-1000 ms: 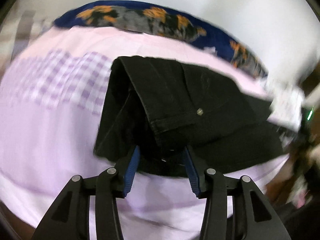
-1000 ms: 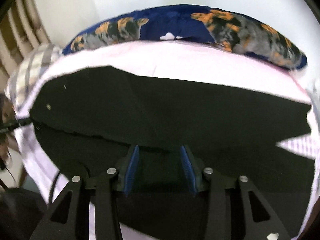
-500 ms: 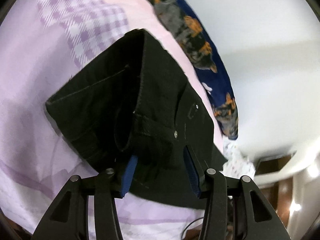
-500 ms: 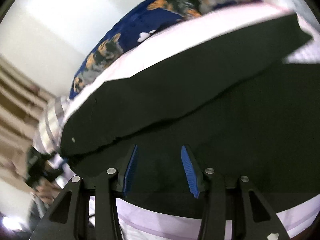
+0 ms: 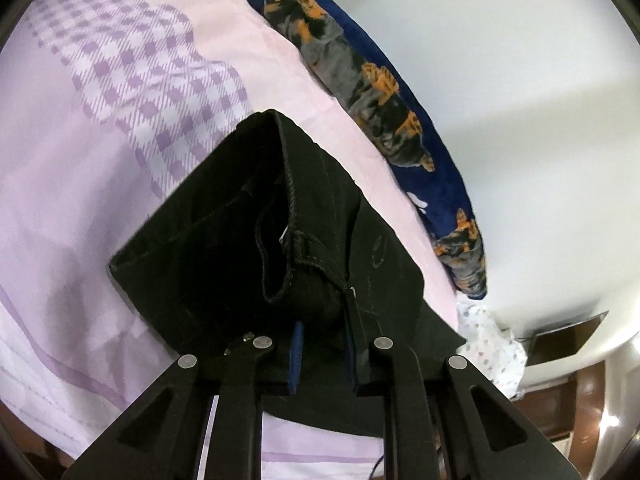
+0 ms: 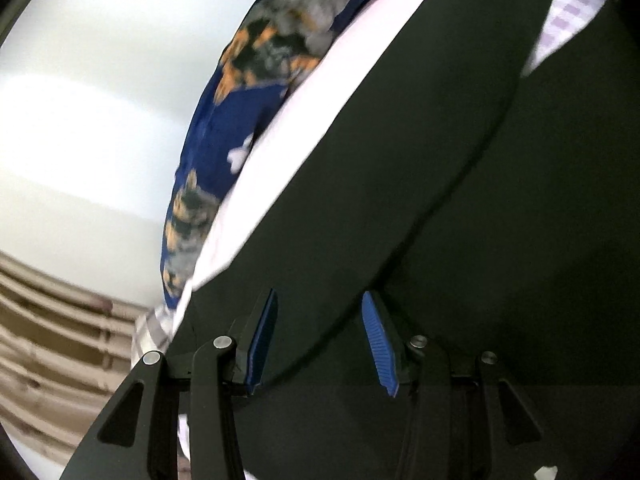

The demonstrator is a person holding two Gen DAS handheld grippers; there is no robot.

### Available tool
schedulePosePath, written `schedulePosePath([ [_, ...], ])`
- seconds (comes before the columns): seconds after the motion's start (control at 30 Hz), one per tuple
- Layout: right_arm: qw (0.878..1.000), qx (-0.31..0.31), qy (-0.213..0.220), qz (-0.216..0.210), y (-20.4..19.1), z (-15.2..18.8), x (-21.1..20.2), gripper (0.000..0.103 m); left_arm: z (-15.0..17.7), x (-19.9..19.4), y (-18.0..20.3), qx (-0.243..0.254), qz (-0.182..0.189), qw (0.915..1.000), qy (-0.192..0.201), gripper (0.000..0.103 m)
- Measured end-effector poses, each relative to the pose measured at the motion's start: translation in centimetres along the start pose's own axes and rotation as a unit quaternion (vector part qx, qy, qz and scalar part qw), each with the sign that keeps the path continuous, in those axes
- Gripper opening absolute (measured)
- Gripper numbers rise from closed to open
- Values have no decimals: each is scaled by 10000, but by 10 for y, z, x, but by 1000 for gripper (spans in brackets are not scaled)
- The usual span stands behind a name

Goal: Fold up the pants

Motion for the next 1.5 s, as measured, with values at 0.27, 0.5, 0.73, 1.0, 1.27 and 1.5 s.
schedulePosePath([
  [0.27,9972,366,471,452,41,-67,-10,20,-4,7,-10,162,-417,9990,-100,17],
  [0.5,9917,489,770,911,75,-111,-31,6,-8,19,-18,354,-823,9954,-327,17],
  [0.73,9849,-193,1014,1386,50,-101,-64,3,-16,21,-14,887,-1129,9875,-645,17],
  [1.0,9728,-549,1247,1872,45,-52,-120,3,-18,15,-17,1676,-1106,9702,-1358,17],
  [1.27,9684,-512,1055,2202,65,0,-141,3,-7,8,-26,2221,-1173,9526,-1715,17],
  [1.5,9678,-370,912,2317,81,18,-142,3,4,2,-34,2283,-1096,9490,-1881,17],
])
Point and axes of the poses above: each gripper's, at about its wrist camera, not at the fingertips, and x roughly the way its jaws point, y to its right, z to its underside, the point moved 8 cm from there along x, roughly the way its jaws point, and after that the axes turned 10 degrees about z, right-handed, at the moved point
